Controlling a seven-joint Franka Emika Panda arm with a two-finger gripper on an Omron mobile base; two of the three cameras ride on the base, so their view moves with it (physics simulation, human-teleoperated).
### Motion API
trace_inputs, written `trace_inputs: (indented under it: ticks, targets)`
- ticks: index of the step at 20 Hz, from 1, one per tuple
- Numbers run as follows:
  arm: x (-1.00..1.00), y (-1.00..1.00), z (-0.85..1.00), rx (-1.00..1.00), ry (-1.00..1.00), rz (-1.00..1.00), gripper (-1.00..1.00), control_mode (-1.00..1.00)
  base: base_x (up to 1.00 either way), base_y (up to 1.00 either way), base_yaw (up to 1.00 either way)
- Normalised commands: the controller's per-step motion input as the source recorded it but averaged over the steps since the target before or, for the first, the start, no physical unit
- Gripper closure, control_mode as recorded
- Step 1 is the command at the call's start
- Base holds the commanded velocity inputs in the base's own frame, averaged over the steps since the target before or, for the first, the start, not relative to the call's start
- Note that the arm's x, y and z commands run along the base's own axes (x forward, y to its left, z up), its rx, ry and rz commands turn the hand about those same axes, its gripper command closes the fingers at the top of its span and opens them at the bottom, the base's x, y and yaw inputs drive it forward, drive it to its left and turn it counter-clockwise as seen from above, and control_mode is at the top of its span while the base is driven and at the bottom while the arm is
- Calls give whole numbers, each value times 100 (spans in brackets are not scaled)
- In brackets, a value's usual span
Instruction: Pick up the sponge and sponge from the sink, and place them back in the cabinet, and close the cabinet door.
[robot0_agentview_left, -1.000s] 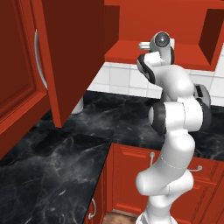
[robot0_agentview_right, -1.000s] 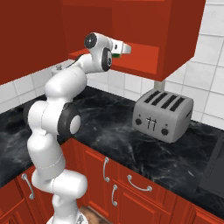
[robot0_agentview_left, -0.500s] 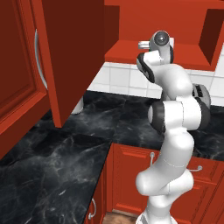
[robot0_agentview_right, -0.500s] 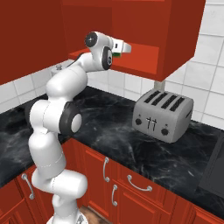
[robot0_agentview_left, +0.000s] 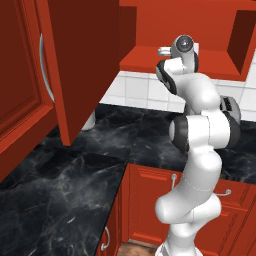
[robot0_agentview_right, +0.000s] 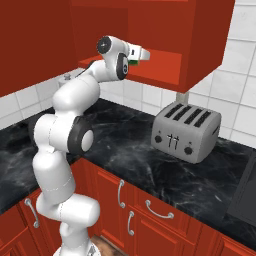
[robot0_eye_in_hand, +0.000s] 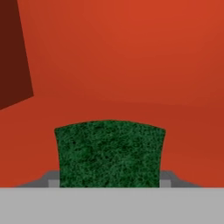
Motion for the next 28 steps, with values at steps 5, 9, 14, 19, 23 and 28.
trace_inputs:
  ticks: [5,9,14,19,23,28]
  targets:
    - [0,0,0,0,0,0,-100,-100,0,0,0]
    - [0,0,0,0,0,0,-100,-100,0,0,0]
    - [0,0,0,0,0,0,-100,-100,0,0,0]
    - [-14,0,0,0,-2,0,-100,-100,0,0,0]
    - [-37,0,0,0,-5,0,-100,-100,0,0,0]
    - [-48,0,0,0,-6,0,-100,-100,0,0,0]
